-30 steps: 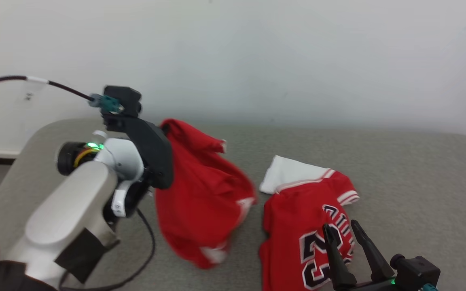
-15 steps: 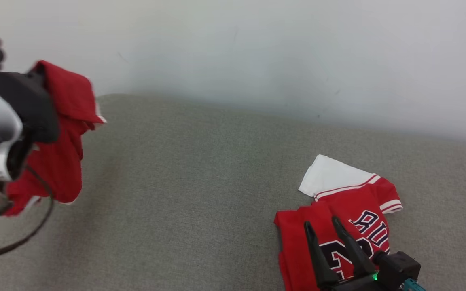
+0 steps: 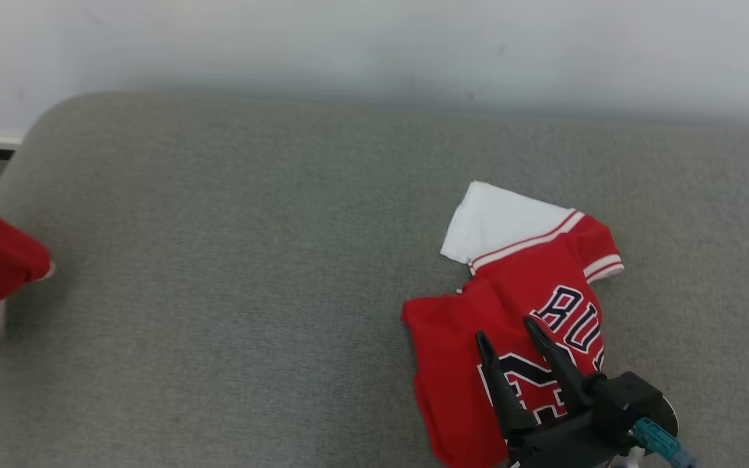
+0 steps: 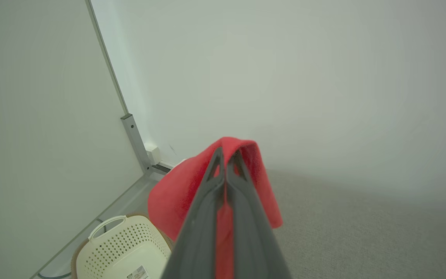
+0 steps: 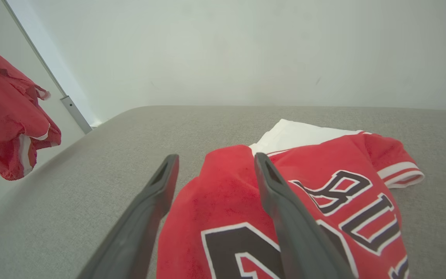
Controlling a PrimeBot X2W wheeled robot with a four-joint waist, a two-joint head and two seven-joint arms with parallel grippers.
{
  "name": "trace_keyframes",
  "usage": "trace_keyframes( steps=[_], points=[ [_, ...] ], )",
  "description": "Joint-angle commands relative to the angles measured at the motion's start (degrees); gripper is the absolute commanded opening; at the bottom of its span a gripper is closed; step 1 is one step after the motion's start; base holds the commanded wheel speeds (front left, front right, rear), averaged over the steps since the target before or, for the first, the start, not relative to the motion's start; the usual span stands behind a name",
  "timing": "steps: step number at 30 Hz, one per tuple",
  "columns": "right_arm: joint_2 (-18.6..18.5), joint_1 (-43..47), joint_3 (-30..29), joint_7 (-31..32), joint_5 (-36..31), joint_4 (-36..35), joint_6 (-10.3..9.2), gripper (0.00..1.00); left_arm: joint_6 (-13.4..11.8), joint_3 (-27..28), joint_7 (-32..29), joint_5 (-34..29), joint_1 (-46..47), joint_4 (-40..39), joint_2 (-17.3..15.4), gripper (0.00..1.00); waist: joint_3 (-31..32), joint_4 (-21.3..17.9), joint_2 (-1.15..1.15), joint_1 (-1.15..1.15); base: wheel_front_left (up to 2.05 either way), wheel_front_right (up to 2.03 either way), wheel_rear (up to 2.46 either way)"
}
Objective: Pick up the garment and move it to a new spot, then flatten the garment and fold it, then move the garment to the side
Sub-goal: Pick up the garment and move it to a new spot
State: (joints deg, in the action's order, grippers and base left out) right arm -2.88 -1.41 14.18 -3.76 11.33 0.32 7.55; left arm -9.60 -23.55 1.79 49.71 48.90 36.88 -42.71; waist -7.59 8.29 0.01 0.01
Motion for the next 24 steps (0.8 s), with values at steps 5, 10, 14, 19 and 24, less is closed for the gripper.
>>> trace_keyframes(
  steps=[5,10,14,19,24],
  points=[
    [-0.34,-0.78,0.58,2.28,-1.58,-2.51,-0.12,1.00,-1.09,0.02,5.24,0.75,-3.21,4.78,4.84,1.00,-7.22,-4.89,-0.01,-0.01,0.00,0.00,0.00],
    [-0.52,-0.70,0.84,3.23,-1.66,-3.36,-0.12,1.00,-0.43,-1.15,7.99,0.27,-4.25,9.17,8.17,1.00,-6.29,-4.97,-0.01,-0.01,0.00,0.00,0.00],
    [-0.46,0.21,1.02,3.27,-1.05,-2.76,-0.12,1.00,0.96,-2.44,8.25,-0.09,-4.44,12.25,9.95,1.00,-3.80,-4.90,-0.01,-0.01,0.00,0.00,0.00],
    [-0.29,0.85,1.38,2.28,0.13,-1.63,-0.12,1.00,0.81,-3.70,6.48,-0.10,-5.29,15.38,11.48,1.00,0.63,-5.33,-0.01,-0.01,0.00,0.00,0.00],
    [-0.11,2.64,-0.11,0.71,1.49,0.27,-0.12,1.00,2.31,-7.05,8.27,-2.81,-6.35,13.56,13.69,1.00,7.06,-5.33,-0.01,-0.01,0.00,0.00,0.00]
  ],
)
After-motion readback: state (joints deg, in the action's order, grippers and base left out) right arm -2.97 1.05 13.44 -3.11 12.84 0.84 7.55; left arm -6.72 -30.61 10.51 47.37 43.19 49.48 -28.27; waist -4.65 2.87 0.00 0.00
